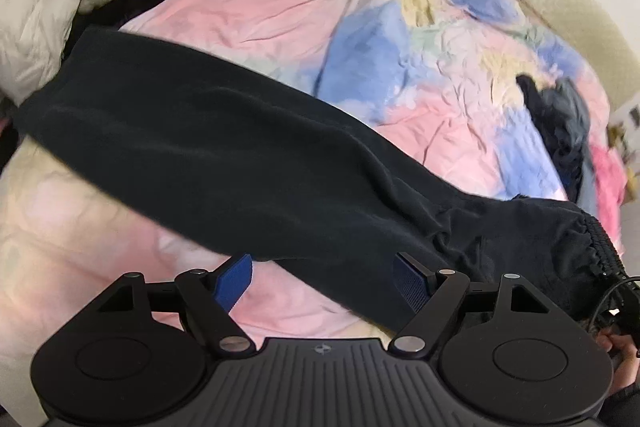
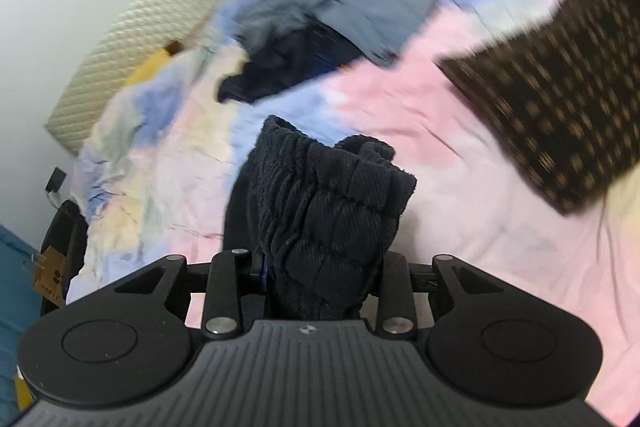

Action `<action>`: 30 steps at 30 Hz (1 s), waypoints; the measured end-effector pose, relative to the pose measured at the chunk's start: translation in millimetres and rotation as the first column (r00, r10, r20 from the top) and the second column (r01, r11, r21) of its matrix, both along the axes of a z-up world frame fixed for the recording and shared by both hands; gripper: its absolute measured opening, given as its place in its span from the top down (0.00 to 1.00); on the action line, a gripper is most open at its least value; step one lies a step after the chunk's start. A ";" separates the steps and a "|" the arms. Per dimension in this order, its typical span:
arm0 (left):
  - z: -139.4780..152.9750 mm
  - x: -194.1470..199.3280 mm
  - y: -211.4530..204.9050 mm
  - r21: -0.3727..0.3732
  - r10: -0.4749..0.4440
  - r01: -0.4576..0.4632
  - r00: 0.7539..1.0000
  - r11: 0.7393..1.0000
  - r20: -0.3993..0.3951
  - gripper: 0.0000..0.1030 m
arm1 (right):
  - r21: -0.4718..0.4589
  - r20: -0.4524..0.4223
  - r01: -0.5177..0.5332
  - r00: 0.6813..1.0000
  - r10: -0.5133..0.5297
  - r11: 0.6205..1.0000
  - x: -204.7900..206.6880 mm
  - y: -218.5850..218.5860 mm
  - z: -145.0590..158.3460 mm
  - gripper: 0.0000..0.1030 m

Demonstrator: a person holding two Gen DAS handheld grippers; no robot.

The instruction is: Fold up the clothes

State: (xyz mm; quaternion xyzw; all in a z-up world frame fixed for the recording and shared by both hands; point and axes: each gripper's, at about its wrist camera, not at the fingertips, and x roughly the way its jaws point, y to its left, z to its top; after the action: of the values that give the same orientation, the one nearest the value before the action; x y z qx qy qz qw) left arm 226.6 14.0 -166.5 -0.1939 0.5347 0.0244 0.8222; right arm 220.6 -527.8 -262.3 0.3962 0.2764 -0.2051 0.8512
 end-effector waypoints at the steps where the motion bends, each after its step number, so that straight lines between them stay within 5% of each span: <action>1: -0.3 -1.6 13.6 -0.010 0.008 -0.008 1.000 1.000 0.005 0.23 | -0.031 0.011 -0.007 1.000 0.008 0.999 -0.1 10.8 10.8 0.68; 6: -4.8 -3.9 89.8 -0.075 0.048 -0.047 0.999 0.996 0.020 0.23 | -0.235 0.031 -0.053 0.998 0.062 0.971 0.2 89.8 68.1 0.68; 11: -7.8 -3.8 171.6 -0.112 0.099 -0.094 0.994 0.989 0.039 0.23 | -0.448 0.002 -0.117 0.991 0.132 0.886 15.6 193.8 99.1 0.68; 20: -33.7 -23.7 314.2 -0.172 0.268 -0.259 0.963 0.951 0.034 0.23 | -0.677 -0.184 -0.342 0.936 0.301 0.652 57.3 373.9 53.2 0.69; 24: -57.1 -39.0 360.4 -0.194 0.345 -0.334 0.938 0.922 0.025 0.22 | -0.703 -0.347 -0.507 0.856 0.382 0.498 76.2 447.6 -4.6 0.71; 30: -106.7 -52.1 401.6 -0.252 0.419 -0.409 0.908 0.877 -0.014 0.22 | -0.646 -0.607 -0.727 0.674 0.421 0.231 80.3 526.3 -101.6 0.66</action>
State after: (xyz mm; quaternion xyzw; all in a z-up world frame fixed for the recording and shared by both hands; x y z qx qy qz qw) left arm 174.5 415.5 -273.2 -0.4059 0.4624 0.1282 0.7778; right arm 300.9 -1.5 -363.8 -0.2514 0.3906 -0.0382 0.8847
